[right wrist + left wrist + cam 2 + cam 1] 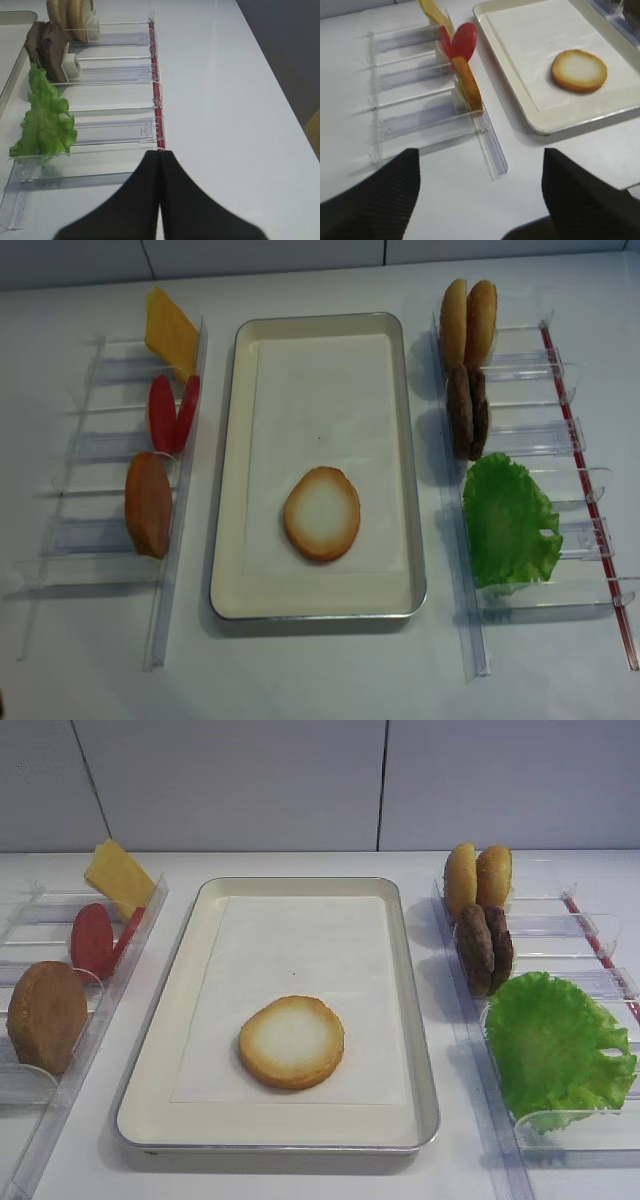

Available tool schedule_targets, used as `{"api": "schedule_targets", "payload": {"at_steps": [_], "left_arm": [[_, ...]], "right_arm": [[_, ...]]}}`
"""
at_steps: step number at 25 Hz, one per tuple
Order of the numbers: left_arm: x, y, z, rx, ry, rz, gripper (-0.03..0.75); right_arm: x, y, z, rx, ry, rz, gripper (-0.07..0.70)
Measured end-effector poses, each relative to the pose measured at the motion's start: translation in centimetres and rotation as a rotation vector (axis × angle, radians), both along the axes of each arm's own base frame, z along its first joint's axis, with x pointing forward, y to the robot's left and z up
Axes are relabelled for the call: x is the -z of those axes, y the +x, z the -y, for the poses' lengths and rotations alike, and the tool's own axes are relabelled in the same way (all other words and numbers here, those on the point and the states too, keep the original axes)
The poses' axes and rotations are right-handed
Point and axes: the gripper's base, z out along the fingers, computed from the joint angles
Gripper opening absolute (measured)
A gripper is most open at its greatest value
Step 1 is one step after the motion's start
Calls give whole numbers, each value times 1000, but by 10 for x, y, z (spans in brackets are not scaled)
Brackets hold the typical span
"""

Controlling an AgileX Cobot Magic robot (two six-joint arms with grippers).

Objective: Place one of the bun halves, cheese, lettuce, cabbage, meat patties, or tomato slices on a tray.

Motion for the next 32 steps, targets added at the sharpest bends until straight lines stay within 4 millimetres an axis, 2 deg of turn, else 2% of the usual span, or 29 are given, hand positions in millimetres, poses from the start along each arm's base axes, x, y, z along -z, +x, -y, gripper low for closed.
{"api": "schedule_targets", "payload": {"at_steps": [4, 12, 21, 26, 32], "left_arm": [[30, 1, 3, 40, 5, -2, 509], [56, 12, 11, 96, 15, -25, 509], [57, 14, 5, -10, -13, -34, 509], [57, 12, 10, 72, 6, -30, 509], [57, 12, 11, 91, 11, -29, 509]], "right_arm": [[0, 0, 0, 0, 0, 0, 238], [0, 0, 0, 0, 0, 0, 238], [0, 0, 0, -7, -12, -1, 238], [0, 0, 0, -9, -14, -1, 238], [0, 0, 0, -9, -14, -1, 238]]}}
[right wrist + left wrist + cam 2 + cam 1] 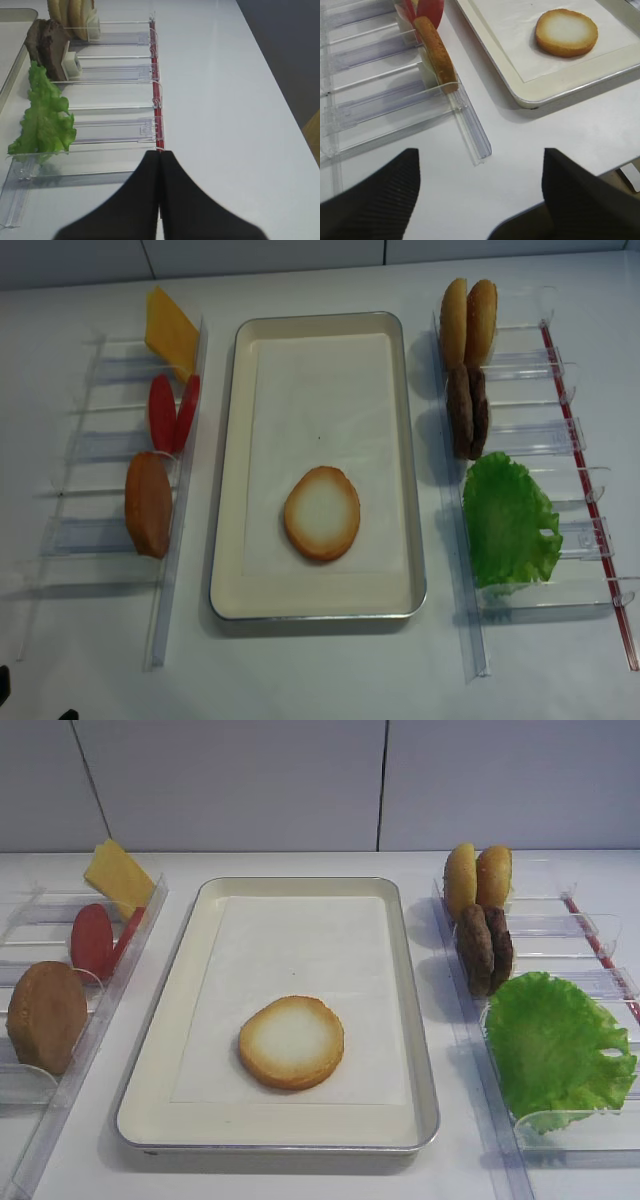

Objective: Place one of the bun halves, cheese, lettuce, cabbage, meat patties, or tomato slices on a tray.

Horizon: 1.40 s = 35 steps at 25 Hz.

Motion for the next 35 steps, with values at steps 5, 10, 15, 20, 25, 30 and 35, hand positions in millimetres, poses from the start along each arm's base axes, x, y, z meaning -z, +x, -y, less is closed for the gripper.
{"api": "schedule_targets", "payload": {"at_steps": [5, 10, 15, 20, 25, 30, 35], "left_arm": [[0, 0, 0, 1, -1, 0, 509], [0, 0, 0, 1, -2, 1, 509], [0, 0, 1, -62, 0, 1, 509], [0, 0, 3, -195, 0, 1, 509], [0, 0, 3, -253, 0, 1, 509], [0, 0, 3, -256, 0, 1, 509], [0, 0, 3, -256, 0, 1, 509]], "right_arm": [[0, 0, 0, 0, 0, 0, 238], [0, 0, 0, 0, 0, 0, 238], [0, 0, 0, 0, 0, 0, 238], [0, 0, 0, 0, 0, 0, 238], [0, 0, 0, 0, 0, 0, 238], [0, 0, 0, 0, 0, 0, 238], [0, 0, 0, -1, -1, 0, 238]]}}
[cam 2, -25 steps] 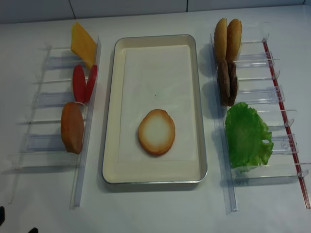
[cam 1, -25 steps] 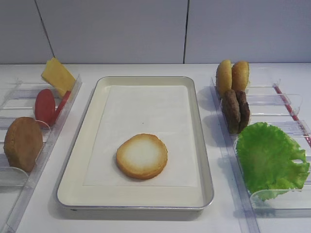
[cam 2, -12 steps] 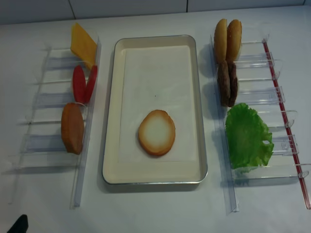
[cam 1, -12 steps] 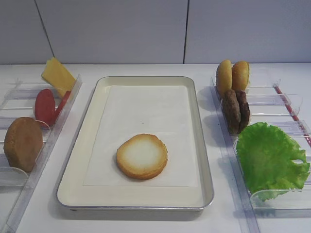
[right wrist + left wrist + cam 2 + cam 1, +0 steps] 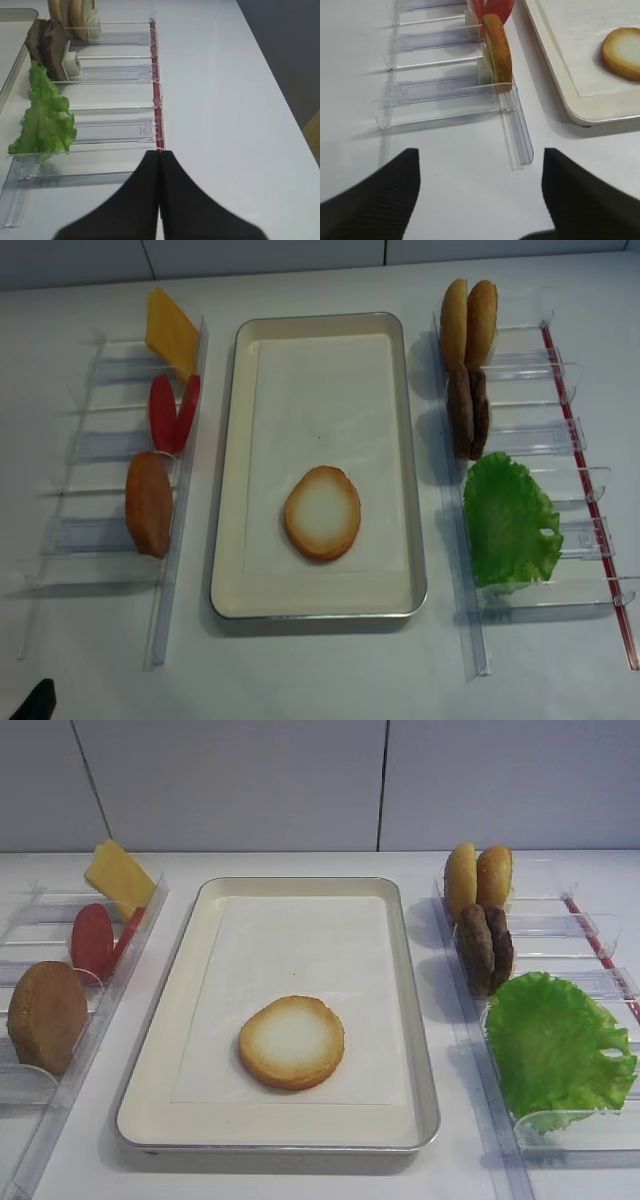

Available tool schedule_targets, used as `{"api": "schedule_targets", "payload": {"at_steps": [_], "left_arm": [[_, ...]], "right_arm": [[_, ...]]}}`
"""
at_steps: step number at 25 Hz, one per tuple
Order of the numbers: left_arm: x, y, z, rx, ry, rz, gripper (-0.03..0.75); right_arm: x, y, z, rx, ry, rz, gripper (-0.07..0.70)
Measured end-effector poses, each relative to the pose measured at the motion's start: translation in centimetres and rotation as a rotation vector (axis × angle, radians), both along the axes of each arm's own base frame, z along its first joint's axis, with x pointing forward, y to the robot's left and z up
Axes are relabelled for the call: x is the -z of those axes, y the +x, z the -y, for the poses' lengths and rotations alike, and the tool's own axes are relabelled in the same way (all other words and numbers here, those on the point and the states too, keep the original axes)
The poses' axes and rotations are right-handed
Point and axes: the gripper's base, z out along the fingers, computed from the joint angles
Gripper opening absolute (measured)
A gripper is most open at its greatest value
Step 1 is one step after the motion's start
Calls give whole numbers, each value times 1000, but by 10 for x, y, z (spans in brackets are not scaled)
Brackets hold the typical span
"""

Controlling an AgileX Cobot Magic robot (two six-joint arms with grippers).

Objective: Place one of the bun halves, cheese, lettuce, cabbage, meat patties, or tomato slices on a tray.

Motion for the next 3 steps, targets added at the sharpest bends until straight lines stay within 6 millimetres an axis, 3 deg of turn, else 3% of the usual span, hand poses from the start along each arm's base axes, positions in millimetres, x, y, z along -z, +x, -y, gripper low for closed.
{"api": "schedule_targets", "payload": {"at_steps": [3], "left_arm": [[0, 0, 0, 0, 0, 0, 509]], "right_arm": [[0, 0, 0, 0, 0, 0, 238]]}}
